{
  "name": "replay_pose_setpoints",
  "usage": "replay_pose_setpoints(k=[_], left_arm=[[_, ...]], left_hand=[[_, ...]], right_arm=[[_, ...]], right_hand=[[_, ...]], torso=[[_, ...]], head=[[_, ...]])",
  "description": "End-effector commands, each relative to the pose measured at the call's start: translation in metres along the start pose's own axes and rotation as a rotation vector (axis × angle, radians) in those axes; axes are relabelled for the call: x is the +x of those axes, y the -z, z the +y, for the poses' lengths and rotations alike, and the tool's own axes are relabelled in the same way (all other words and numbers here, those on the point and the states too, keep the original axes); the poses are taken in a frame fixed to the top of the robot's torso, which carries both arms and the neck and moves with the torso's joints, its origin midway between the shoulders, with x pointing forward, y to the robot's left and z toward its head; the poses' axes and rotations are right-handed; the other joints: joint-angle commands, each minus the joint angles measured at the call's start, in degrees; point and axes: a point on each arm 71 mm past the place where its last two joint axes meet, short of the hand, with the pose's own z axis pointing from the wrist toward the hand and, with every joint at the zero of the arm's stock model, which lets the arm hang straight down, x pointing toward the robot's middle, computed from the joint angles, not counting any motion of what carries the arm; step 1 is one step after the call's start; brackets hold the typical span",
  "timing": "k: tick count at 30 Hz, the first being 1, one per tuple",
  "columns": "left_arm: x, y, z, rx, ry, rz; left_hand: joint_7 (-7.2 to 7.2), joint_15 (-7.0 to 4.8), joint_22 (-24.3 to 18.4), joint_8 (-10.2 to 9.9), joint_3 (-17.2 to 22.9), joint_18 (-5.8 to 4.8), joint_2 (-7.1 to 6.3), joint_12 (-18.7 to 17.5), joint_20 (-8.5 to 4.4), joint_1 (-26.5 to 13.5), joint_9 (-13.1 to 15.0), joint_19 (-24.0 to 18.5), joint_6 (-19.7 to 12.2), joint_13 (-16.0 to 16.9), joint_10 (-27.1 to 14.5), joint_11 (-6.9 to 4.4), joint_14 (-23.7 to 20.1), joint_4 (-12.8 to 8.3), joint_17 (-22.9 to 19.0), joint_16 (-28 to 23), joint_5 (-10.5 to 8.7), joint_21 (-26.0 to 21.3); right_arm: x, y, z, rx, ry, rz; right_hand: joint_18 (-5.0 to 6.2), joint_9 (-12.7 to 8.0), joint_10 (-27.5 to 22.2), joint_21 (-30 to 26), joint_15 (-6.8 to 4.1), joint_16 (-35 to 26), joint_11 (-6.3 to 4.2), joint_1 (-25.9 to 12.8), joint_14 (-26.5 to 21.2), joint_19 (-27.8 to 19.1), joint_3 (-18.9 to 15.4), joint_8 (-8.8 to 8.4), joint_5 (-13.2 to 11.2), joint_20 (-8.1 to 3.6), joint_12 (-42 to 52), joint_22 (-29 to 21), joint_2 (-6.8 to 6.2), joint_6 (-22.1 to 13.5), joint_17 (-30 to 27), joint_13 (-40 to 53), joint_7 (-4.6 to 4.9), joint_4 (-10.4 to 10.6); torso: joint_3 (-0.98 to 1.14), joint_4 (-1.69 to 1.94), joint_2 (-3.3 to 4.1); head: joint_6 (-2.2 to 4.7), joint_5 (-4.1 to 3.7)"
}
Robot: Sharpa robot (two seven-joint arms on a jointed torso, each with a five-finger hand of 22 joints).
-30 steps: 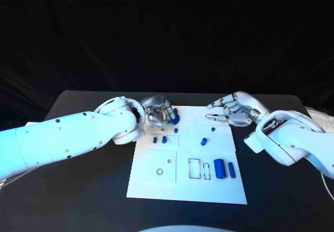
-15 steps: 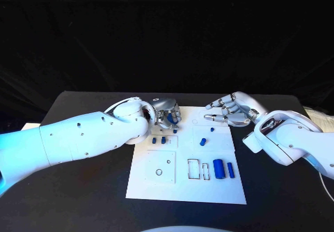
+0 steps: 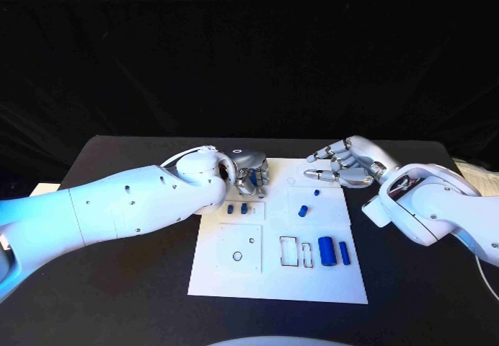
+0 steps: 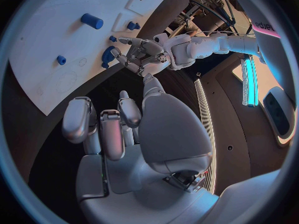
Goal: Assemble the parts on the task board
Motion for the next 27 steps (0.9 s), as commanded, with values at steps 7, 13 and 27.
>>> replay_pose_setpoints(k=[7, 13, 27], left_arm=[[0.006, -0.002, -0.001, -0.012, -0.047, 0.062], [0.011, -0.004, -0.003, -0.008, -0.045, 0.072], [0.02, -0.007, -0.003, -0.031, -0.048, 0.095]], left_hand=[[-0.11, -0.44, 0.94, -0.42, -0.1, -0.84, 0.83, -0.76, -0.11, 0.21, -0.33, 0.63, 1.14, -0.52, 1.2, -0.16, 1.76, -0.15, -0.77, -0.35, 0.11, 1.22], [-0.12, -0.48, 1.21, -0.59, 0.19, -0.88, 1.05, -1.09, -0.18, 0.41, -0.5, 0.67, 1.61, -0.81, 1.72, -0.22, 1.76, -0.26, -1.04, -0.33, 0.12, 1.51], [-0.16, -0.64, 1.79, -1.17, 1.65, -0.95, 1.82, -2.06, -0.32, 1.1, -1.0, 0.63, 2.91, -1.54, 3.31, -0.39, 1.73, -0.76, -1.59, -0.15, 0.21, 1.98]], right_arm=[[0.002, 0.0, 0.001, -0.012, 0.002, 0.011], [0.002, 0.0, 0.002, -0.013, 0.002, 0.012], [0.002, 0.0, 0.002, -0.013, 0.002, 0.013]], right_hand=[[0.48, 0.0, -0.46, -0.36, -0.25, -0.22, -0.03, 0.0, 3.96, -0.13, -0.27, 0.05, 0.33, -0.12, 0.03, -0.02, 0.66, 0.44, 5.35, 0.03, -0.01, -0.05], [0.47, 0.0, -0.45, -0.33, -0.25, -0.2, -0.03, 0.04, 3.97, -0.09, -0.27, 0.05, 0.35, -0.12, 0.06, 0.03, 0.69, 0.44, 5.39, 0.04, -0.01, -0.06], [0.47, 0.0, -0.45, -0.33, -0.25, -0.2, -0.03, 0.04, 3.97, -0.09, -0.27, 0.05, 0.35, -0.12, 0.06, 0.03, 0.69, 0.44, 5.39, 0.04, -0.01, -0.06]], torso=[[0.01, 0.04, 0.01], [0.01, -0.01, -0.01], [0.0, -0.02, 0.0]], head=[[-0.11, 0.01], [-0.21, -0.01], [-0.37, -0.11]])
